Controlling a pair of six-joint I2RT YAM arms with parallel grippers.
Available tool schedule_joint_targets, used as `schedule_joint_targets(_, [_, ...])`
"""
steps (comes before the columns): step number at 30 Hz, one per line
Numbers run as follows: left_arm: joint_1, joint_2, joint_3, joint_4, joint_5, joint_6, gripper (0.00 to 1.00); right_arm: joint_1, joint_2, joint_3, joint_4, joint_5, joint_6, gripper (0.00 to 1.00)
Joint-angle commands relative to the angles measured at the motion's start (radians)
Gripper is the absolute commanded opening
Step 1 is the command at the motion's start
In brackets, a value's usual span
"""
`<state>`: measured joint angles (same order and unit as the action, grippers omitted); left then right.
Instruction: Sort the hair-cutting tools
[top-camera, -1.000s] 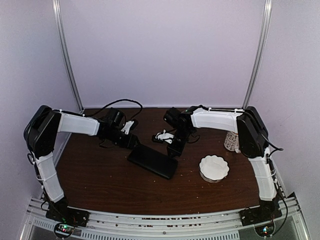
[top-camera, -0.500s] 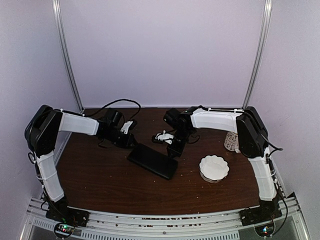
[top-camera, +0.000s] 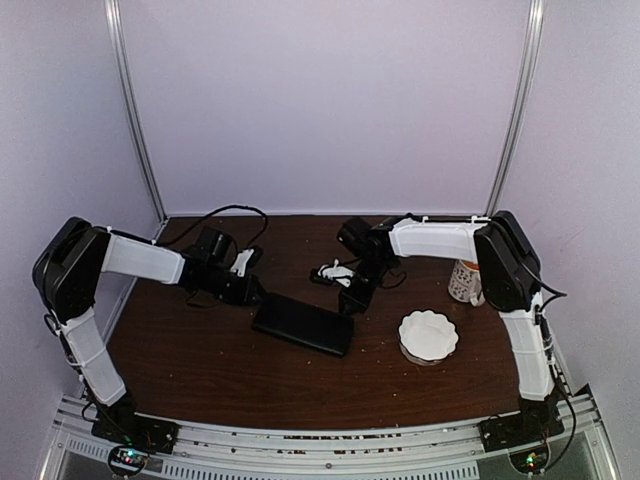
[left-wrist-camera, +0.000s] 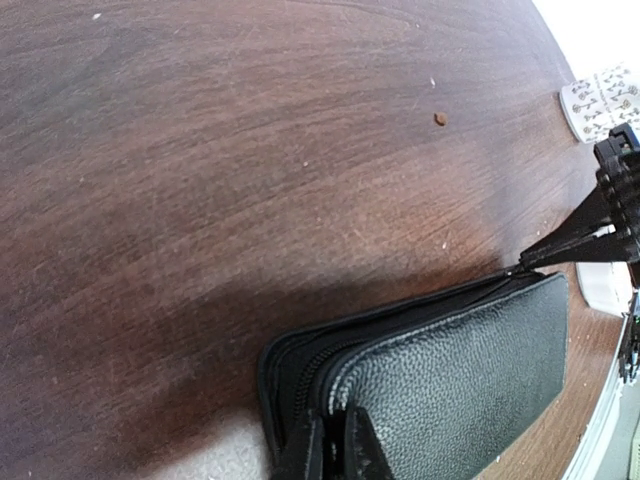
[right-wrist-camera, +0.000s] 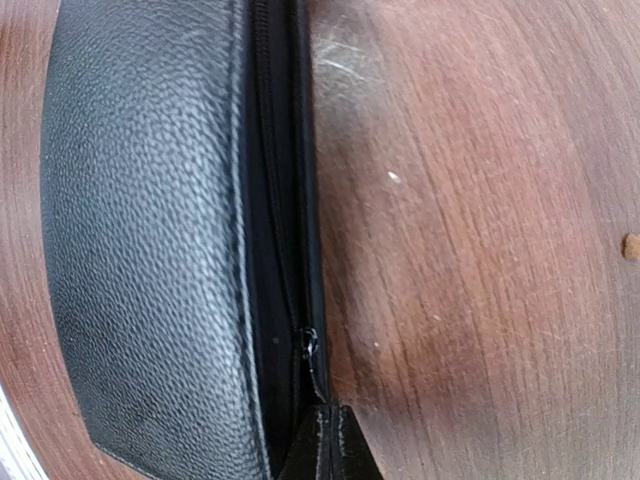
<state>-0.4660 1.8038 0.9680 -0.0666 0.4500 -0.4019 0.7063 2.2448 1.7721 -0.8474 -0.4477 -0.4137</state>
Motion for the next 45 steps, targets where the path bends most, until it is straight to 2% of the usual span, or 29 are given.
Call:
schedule_joint_targets(1, [0.049, -0.03, -0.058, -0.026, -0.095, 0.015, 0.0, -0.036, -0.025, -0.04, -0.008, 0.057, 0.016, 0.0])
schedule_joint_targets(14, [0.1, -0.069, -0.126, -0.035, -0.158, -0.018, 0.0, -0.08, -0.079, -0.096, -0.001, 0.112, 0.029, 0.0])
schedule_joint_targets(18, [0.111, -0.118, -0.169, -0.048, -0.2, -0.073, 0.0, -0.081, -0.085, -0.117, -0.01, 0.119, 0.053, 0.0])
schedule_joint_targets(21, [0.11, -0.207, -0.256, -0.014, -0.254, -0.168, 0.0, -0.078, -0.112, -0.156, 0.007, 0.089, 0.078, 0.0])
schedule_joint_targets(25, [0.086, -0.3, -0.38, 0.098, -0.258, -0.317, 0.0, -0.037, -0.145, -0.219, 0.032, 0.039, 0.08, 0.0])
schedule_joint_targets(31, [0.027, -0.421, -0.463, 0.086, -0.378, -0.413, 0.0, 0.06, -0.172, -0.27, -0.012, -0.036, 0.034, 0.0])
schedule_joint_targets(35, [0.017, -0.468, -0.472, 0.042, -0.397, -0.39, 0.0, 0.089, -0.194, -0.304, -0.009, -0.028, 0.027, 0.0])
schedule_joint_targets(37, [-0.017, -0.476, -0.429, -0.039, -0.439, -0.338, 0.16, 0.087, -0.19, -0.297, -0.007, -0.014, 0.028, 0.0])
schedule_joint_targets(41, [-0.166, -0.569, -0.323, -0.156, -0.602, -0.162, 0.34, 0.067, -0.175, -0.268, -0.002, 0.001, 0.031, 0.0])
schedule_joint_targets(43, [-0.251, -0.601, -0.266, -0.22, -0.693, -0.061, 0.41, 0.059, -0.166, -0.245, -0.009, 0.003, 0.033, 0.0])
schedule_joint_targets(45, [-0.314, -0.608, -0.222, -0.244, -0.733, 0.054, 0.44, 0.056, -0.161, -0.229, -0.013, 0.01, 0.032, 0.0])
